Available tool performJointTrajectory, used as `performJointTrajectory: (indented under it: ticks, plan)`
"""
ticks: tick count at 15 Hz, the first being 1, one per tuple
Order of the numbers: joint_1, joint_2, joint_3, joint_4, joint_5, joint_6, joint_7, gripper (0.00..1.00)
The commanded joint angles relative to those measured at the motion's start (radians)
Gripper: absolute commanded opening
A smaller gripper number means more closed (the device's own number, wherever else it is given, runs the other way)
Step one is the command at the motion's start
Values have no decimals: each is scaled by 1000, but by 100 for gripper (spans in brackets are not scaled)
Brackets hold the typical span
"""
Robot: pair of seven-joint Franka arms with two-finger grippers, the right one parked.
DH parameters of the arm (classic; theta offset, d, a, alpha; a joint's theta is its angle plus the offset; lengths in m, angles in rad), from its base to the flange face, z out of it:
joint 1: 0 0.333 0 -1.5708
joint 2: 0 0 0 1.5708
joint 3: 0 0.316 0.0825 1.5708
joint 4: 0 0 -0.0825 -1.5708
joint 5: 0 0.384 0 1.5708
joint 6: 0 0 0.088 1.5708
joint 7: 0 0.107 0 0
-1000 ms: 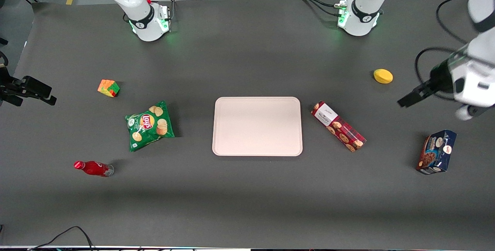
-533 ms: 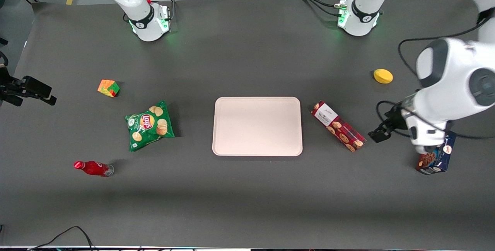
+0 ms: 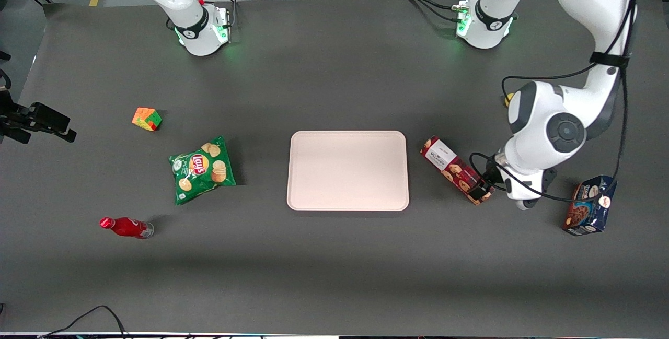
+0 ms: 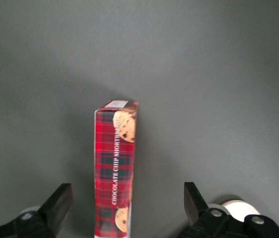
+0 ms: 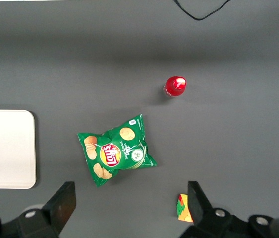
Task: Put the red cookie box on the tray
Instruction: 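Lower the open left gripper over the red plaid box, then close the left gripper on the red plaid box and lift it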
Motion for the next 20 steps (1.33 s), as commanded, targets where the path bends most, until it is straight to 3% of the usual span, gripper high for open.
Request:
performJointTrajectory:
  ticks: [1, 10, 15, 18, 20]
  plan:
    - [-21, -22, 8, -134, 18, 128, -62, 100]
    - [-59, 22, 9, -221, 18, 286, -108, 98]
    - [-61, 38, 9, -220, 18, 287, -108, 67]
    - [-61, 38, 9, -218, 18, 289, -107, 36]
    - [-62, 38, 8, -214, 18, 287, -104, 24]
